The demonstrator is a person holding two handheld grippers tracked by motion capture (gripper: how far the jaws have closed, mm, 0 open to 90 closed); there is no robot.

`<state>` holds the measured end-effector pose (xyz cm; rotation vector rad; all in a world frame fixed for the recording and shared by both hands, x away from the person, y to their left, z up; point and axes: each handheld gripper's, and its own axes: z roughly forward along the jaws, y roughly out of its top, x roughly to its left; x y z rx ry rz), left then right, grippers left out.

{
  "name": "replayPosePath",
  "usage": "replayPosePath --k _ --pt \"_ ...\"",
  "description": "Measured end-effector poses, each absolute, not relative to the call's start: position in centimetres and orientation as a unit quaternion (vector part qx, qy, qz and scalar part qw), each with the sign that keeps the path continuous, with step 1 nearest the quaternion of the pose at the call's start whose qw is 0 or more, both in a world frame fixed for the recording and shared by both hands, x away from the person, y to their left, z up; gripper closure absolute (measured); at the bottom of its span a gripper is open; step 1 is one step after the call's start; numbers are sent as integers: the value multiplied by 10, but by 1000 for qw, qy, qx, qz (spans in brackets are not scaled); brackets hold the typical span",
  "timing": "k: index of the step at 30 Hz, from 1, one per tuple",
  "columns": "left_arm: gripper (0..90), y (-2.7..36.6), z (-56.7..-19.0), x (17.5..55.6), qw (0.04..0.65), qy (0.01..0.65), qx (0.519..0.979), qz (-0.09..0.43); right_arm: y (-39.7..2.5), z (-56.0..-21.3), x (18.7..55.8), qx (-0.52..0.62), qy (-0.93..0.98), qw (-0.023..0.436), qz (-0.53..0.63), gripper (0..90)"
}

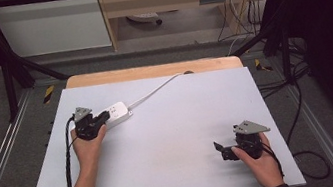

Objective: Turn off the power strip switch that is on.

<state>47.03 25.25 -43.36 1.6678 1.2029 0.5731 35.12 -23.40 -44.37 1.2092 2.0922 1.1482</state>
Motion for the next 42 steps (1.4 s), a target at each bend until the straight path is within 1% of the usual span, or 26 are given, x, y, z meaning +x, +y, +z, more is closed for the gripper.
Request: replayPosePath --k 2,4,10,13,17,24,26,28,34,37,40,42 --pt "829 252 -432 470 487 492 682 236 -234 -444 351 439 761 232 418 35" --pt "805 252 -430 469 491 490 680 237 -234 -444 351 440 761 231 418 35" --pt "688 247 -425 468 507 474 684 225 -234 -444 352 440 760 232 418 35" --pt "603 244 -423 467 513 470 684 218 -234 -443 351 441 759 232 419 35" --pt "463 241 -420 466 515 473 682 217 -234 -443 351 439 760 232 419 35" --pt "366 237 -418 466 516 475 681 210 -234 -443 351 440 759 236 418 34" --pt "317 235 -418 467 512 476 686 202 -234 -442 351 440 759 236 419 34" --pt "249 231 -417 466 505 470 696 199 -234 -442 351 440 759 235 419 34" --pt "87 222 -413 464 519 467 695 168 -235 -443 351 442 759 238 416 34" --pt "83 220 -410 463 515 480 693 158 -235 -443 351 442 758 237 417 33" --pt "94 219 -405 460 498 486 697 173 -235 -443 352 443 757 237 417 32" --pt "96 220 -402 457 501 481 698 176 -235 -443 352 443 757 235 418 31"
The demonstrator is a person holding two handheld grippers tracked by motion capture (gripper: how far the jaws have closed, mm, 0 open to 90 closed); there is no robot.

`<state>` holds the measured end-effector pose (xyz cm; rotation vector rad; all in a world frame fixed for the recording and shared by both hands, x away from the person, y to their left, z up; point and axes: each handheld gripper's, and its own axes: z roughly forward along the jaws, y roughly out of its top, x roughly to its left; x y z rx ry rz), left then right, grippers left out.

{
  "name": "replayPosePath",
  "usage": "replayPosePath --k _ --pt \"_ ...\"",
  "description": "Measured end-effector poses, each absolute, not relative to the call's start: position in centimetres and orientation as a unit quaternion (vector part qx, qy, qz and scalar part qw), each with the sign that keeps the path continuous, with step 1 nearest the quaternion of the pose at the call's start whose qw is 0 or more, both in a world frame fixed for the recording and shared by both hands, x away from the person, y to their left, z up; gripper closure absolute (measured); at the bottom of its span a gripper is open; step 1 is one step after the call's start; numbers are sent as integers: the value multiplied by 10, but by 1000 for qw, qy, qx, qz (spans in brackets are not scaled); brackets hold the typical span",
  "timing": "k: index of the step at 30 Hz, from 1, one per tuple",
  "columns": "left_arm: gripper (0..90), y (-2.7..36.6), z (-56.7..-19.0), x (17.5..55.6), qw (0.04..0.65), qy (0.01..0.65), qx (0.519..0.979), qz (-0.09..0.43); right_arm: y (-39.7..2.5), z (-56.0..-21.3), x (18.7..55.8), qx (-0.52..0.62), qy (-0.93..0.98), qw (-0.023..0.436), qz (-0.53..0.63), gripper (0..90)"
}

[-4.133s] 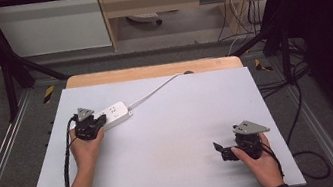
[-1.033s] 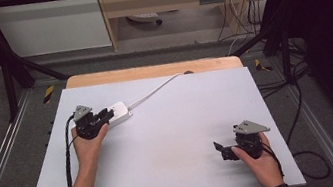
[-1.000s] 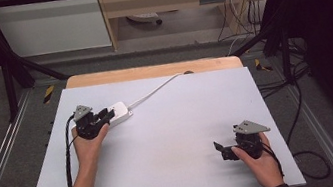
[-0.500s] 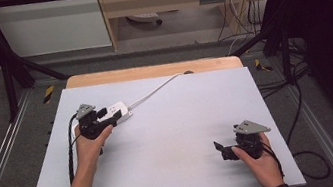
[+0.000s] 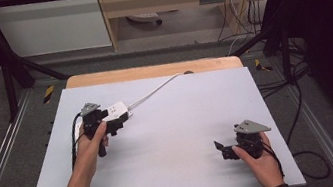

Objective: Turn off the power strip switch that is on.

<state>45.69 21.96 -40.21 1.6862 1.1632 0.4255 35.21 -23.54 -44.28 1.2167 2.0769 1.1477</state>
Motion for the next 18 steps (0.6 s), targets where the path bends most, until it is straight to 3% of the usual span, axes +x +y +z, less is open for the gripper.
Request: replayPosePath --k 18 --pt "86 213 -385 416 493 448 721 189 -237 -438 351 440 751 242 429 33"
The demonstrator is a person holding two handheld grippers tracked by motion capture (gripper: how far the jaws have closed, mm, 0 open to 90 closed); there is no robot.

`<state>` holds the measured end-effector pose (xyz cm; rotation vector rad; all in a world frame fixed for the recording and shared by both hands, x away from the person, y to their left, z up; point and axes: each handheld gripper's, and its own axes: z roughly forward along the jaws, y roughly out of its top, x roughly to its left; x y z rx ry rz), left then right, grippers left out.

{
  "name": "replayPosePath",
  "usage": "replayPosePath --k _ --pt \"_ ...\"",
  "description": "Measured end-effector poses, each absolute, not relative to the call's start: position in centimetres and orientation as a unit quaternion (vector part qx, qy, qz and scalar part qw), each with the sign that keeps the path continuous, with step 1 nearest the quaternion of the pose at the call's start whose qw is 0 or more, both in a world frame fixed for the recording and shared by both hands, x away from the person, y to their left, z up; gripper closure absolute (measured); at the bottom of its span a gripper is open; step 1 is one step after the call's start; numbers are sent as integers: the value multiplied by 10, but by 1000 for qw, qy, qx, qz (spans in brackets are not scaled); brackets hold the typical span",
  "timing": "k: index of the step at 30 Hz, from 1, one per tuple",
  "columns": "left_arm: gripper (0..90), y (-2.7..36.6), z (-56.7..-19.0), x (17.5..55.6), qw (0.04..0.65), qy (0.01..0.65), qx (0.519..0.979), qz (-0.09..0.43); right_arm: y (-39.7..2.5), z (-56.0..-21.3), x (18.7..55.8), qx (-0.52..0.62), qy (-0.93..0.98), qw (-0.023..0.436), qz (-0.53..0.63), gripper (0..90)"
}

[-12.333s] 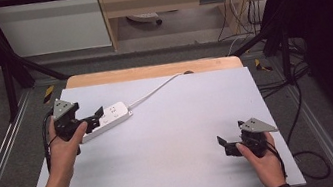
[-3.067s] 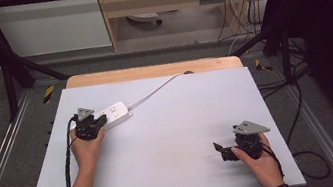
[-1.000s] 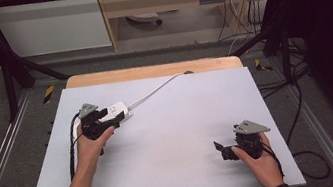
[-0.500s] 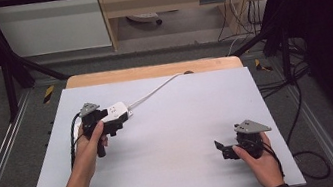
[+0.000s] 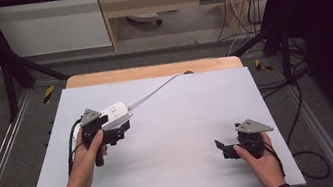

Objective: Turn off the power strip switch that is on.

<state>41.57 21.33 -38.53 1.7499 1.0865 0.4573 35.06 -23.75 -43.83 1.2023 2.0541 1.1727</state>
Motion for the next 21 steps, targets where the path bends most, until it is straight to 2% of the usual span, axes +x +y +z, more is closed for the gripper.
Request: replayPosePath --k 21 --pt "66 233 -377 370 501 434 726 185 -238 -437 351 438 751 242 432 32"
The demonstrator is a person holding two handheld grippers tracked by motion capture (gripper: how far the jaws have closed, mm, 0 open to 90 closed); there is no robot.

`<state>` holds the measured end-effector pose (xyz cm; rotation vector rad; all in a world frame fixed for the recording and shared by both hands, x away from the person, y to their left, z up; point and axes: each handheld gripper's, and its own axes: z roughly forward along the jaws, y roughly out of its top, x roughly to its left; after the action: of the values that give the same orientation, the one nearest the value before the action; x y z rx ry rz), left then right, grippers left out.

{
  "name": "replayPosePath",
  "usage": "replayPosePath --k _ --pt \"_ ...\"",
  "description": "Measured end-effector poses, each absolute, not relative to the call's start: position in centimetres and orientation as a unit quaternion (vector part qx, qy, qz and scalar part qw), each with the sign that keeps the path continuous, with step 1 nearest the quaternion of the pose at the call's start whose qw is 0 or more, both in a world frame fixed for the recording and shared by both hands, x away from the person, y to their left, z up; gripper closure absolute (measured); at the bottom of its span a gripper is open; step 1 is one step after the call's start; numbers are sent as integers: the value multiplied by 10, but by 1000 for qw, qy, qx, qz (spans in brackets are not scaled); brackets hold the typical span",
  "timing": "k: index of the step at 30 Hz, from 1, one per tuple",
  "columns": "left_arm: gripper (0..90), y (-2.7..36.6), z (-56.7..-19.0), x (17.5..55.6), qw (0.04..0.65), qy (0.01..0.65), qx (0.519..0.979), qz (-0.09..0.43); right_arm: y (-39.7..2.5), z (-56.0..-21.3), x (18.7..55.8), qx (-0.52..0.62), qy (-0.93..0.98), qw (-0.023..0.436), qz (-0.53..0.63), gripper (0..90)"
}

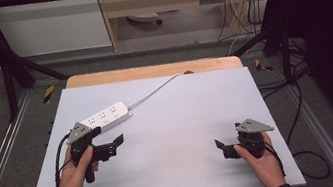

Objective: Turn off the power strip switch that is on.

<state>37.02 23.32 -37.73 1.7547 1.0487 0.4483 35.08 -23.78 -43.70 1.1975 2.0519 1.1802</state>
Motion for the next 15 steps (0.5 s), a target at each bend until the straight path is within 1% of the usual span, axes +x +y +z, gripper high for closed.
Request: replayPosePath --k 9,15 --pt "64 252 -379 355 501 443 718 193 -238 -436 351 437 750 242 434 32" --pt "67 266 -386 342 498 447 717 196 -238 -436 351 435 752 242 432 32"
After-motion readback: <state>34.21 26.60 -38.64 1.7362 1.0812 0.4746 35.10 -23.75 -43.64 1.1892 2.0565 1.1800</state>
